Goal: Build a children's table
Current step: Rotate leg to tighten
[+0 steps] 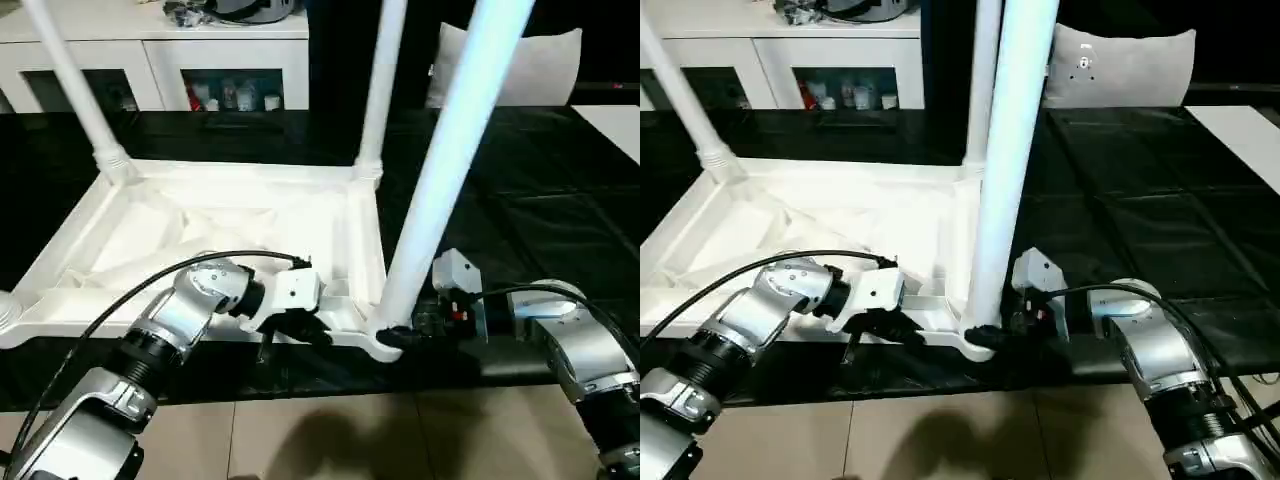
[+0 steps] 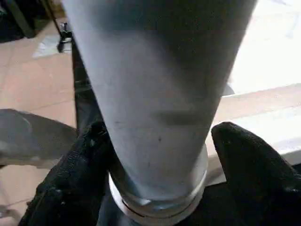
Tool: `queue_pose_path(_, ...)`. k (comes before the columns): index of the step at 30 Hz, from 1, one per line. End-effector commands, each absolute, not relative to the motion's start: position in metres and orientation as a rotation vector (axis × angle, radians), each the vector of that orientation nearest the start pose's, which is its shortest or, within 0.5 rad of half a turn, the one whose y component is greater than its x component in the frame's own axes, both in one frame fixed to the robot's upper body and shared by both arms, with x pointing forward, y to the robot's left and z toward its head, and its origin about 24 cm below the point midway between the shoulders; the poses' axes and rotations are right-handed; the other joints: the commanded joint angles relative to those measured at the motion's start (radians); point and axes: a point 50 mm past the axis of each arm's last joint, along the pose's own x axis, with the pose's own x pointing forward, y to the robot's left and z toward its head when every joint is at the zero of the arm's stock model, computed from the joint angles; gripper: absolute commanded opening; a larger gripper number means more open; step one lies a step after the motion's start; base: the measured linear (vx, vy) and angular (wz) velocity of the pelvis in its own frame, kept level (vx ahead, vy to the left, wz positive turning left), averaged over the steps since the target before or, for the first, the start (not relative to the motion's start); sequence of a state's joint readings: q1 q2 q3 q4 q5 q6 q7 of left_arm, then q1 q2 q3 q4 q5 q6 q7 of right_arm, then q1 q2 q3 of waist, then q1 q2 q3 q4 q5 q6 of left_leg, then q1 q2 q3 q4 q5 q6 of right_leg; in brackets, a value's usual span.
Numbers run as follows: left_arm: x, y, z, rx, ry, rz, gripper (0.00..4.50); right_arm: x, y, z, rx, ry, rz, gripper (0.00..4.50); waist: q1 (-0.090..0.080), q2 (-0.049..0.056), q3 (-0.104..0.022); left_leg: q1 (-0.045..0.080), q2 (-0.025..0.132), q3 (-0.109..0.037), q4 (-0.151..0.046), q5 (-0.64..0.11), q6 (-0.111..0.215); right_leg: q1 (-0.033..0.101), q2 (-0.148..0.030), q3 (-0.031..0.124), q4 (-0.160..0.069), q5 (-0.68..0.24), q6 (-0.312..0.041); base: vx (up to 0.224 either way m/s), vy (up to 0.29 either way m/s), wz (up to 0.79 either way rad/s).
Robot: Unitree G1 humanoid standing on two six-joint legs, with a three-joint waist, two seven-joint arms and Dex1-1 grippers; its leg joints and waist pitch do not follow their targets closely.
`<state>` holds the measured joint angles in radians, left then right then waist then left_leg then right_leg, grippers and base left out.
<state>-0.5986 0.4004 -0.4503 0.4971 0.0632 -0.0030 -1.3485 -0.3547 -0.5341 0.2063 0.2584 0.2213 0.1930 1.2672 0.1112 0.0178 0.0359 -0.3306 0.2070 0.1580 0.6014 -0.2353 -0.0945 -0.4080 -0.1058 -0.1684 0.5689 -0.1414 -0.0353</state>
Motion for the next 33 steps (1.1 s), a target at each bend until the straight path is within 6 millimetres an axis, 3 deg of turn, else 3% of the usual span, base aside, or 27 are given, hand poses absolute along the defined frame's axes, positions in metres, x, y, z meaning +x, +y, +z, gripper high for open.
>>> queue_pose_path(1,0.292,0.099,0.053,0.661,0.449,-1.737,0.0,0.278,-0.174,0.063,-0.222,0.389,1.351,3.32,-0.004,-0.016,-0.063,-0.014,0.03,0.007,-0.069,-0.063,0.096,0.069,-0.059,0.07,-0.054,-0.311,-0.132,0.0,0.0,0.0)
queue_pose_path(6,0.291,0.101,0.051,0.654,0.47,-1.735,0.0,0.277,-0.175,0.062,-0.204,0.4,1.351,2.8,-0.004,-0.017,-0.063,-0.015,0.029,0.006,-0.069,-0.071,0.086,0.069,-0.058,0.069,-0.058,-0.338,-0.115,0.0,0.0,0.0)
queue_pose_path(13,0.289,0.101,0.05,0.579,0.495,-1.701,0.0,0.273,-0.17,0.059,-0.143,0.413,1.345,2.63,-0.003,-0.02,-0.063,-0.016,0.028,0.006,-0.068,-0.055,0.088,0.07,-0.057,0.068,-0.055,-0.327,-0.116,0.0,0.0,0.0)
queue_pose_path(16,0.289,0.101,0.05,0.545,0.507,-1.658,0.0,0.278,-0.163,0.055,-0.112,0.433,1.243,2.61,-0.007,-0.018,-0.062,-0.016,0.028,0.006,-0.07,-0.058,0.078,0.069,-0.058,0.069,-0.057,-0.34,-0.109,0.0,0.0,0.0)
queue_pose_path(18,0.296,0.095,0.051,0.49,0.493,-1.534,0.0,0.288,-0.154,0.05,-0.097,0.433,1.106,2.61,-0.021,-0.02,-0.053,-0.015,0.02,0.007,-0.073,-0.108,0.047,0.067,-0.055,0.064,-0.071,-0.432,-0.076,0.0,0.0,0.0)
queue_pose_path(21,0.304,0.086,0.053,0.397,0.474,-1.38,0.0,0.302,-0.14,0.047,-0.052,0.432,0.927,2.61,-0.046,-0.02,-0.049,-0.01,0.007,0.005,-0.068,-0.174,0.015,0.063,-0.05,0.043,-0.099,-0.583,-0.004,0.0,0.0,0.0)
queue_pose_path(22,0.309,0.078,0.055,0.352,0.469,-1.285,0.0,0.311,-0.132,0.045,0.005,0.453,0.79,2.61,-0.062,-0.02,-0.048,-0.01,0.005,0.002,-0.065,-0.192,0.007,0.06,-0.048,0.035,-0.105,-0.603,0.011,0.0,0.0,0.0)
queue_pose_path(24,0.309,0.077,0.056,0.35,0.468,-1.271,0.0,0.313,-0.131,0.044,0.012,0.457,0.768,2.61,-0.075,-0.018,-0.051,-0.012,0.001,-0.002,-0.062,-0.206,0.006,0.064,-0.048,0.024,-0.113,-0.615,0.029,0.0,0.0,0.0)
queue_pose_path(25,0.313,0.07,0.057,0.319,0.468,-1.185,0.0,0.318,-0.124,0.044,0.046,0.467,0.701,2.61,-0.092,-0.009,-0.054,-0.016,0.01,-0.008,-0.066,-0.212,0.019,0.071,-0.052,0.024,-0.114,-0.567,0.024,0.0,0.0,0.0)
queue_pose_path(28,0.32,0.061,0.059,0.29,0.457,-1.059,0.0,0.324,-0.113,0.043,0.064,0.472,0.614,2.61,-0.105,-0.013,-0.058,-0.017,0.011,-0.008,-0.066,-0.19,0.025,0.066,-0.05,0.031,-0.106,-0.497,-0.02,0.0,0.0,0.0)
queue_pose_path(30,0.324,0.055,0.06,0.275,0.446,-0.988,0.0,0.327,-0.107,0.044,0.044,0.455,0.592,2.61,-0.106,-0.014,-0.059,-0.021,0.01,-0.007,-0.067,-0.165,0.038,0.068,-0.051,0.036,-0.1,-0.464,-0.043,0.0,0.0,0.0)
queue_pose_path(32,0.324,0.051,0.061,0.275,0.43,-0.973,0.0,0.328,-0.104,0.047,0.055,0.413,0.601,3.17,-0.099,-0.017,-0.062,-0.019,0.012,-0.004,-0.066,-0.131,0.061,0.067,-0.053,0.044,-0.092,-0.419,-0.069,0.0,0.0,0.0)
queue_pose_path(33,0.324,0.049,0.061,0.276,0.423,-0.973,0.0,0.329,-0.103,0.048,0.055,0.401,0.6,3.17,-0.095,-0.02,-0.063,-0.022,0.012,-0.002,-0.066,-0.108,0.072,0.069,-0.054,0.048,-0.086,-0.396,-0.079,0.0,0.0,0.0)
